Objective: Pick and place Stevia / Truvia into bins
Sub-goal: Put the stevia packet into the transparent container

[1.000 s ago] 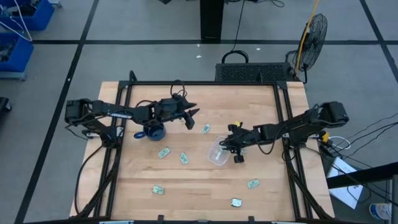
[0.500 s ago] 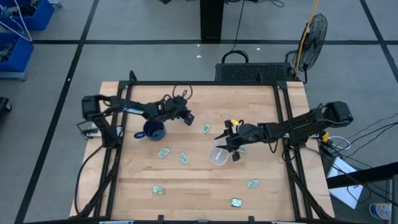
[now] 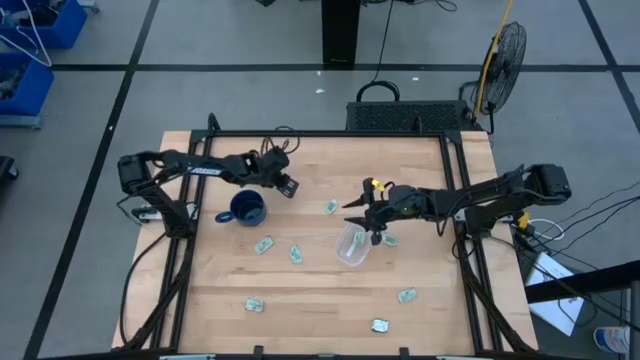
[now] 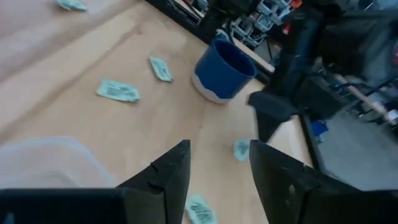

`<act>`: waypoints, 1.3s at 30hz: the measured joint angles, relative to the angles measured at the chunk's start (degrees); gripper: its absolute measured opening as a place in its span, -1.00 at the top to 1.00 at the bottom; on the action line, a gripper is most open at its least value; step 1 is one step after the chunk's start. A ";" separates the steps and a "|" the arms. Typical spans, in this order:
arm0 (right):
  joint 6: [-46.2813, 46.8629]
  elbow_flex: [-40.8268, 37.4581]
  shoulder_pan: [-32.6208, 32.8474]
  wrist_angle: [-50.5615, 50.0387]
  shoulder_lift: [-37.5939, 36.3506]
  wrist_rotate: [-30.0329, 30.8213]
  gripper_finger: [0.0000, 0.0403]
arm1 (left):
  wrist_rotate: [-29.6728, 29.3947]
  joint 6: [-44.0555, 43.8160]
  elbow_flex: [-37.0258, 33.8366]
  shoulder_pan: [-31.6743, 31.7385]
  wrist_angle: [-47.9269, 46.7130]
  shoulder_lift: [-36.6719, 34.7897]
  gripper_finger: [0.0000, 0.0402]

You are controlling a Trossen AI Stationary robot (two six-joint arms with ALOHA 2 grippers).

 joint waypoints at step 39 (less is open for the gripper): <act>7.48 0.00 -1.72 -0.15 0.00 -0.02 0.21 | -2.95 2.46 -0.63 -3.29 2.90 3.03 0.88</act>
